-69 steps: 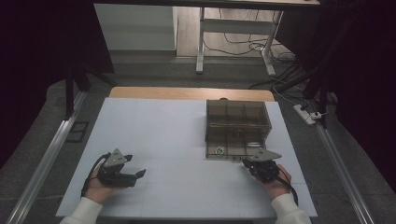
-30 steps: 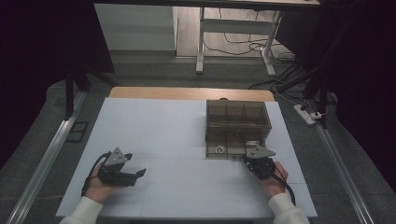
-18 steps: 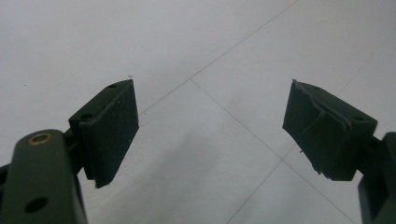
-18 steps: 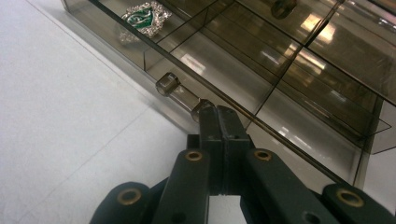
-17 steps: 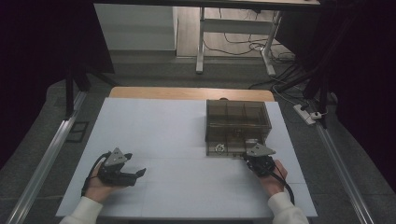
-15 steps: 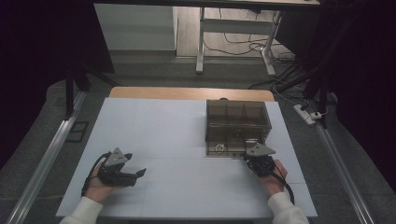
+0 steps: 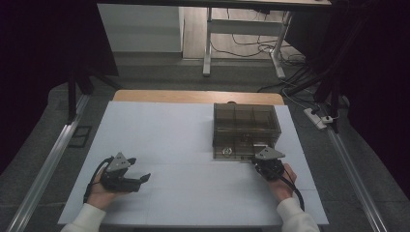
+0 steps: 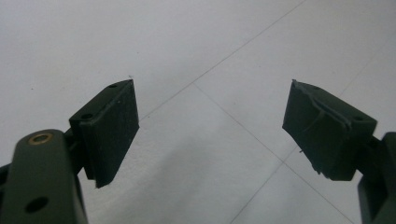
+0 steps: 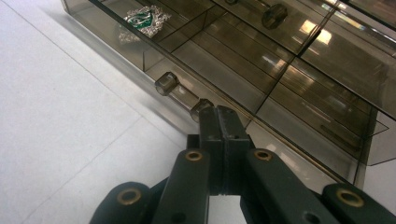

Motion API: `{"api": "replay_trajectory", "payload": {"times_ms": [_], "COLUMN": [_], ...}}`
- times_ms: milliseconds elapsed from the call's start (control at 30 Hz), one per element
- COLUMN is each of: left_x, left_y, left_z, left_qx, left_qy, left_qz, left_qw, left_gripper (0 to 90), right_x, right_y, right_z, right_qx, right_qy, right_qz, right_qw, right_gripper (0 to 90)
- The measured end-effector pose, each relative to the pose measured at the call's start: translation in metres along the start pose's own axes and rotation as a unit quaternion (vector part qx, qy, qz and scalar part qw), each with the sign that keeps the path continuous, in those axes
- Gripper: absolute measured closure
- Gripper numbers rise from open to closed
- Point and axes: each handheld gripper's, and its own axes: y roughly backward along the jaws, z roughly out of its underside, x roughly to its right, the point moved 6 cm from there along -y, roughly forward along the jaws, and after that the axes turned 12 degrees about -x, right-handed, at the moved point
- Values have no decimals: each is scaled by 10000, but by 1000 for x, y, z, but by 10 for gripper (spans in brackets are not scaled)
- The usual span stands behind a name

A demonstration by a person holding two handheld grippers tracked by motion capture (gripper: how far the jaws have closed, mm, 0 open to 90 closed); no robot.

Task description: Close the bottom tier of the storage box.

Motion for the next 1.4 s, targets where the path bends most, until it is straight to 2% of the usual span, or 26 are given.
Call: {"api": "replay_trajectory", "payload": {"times_ms": [1400], "left_x": [3], "left_y": [-4], "left_z": [1], "left_qx": [-106], "left_qy": [-115], "left_qz": [0], "left_qw": [9999], "left_gripper": [178], "right_x": [18], "right_y": [-19], "right_z": [-20], "right_qx": [139], "right_qy": [-148], "right_qz": [197], "right_qw": [9996], "right_gripper": [897]}}
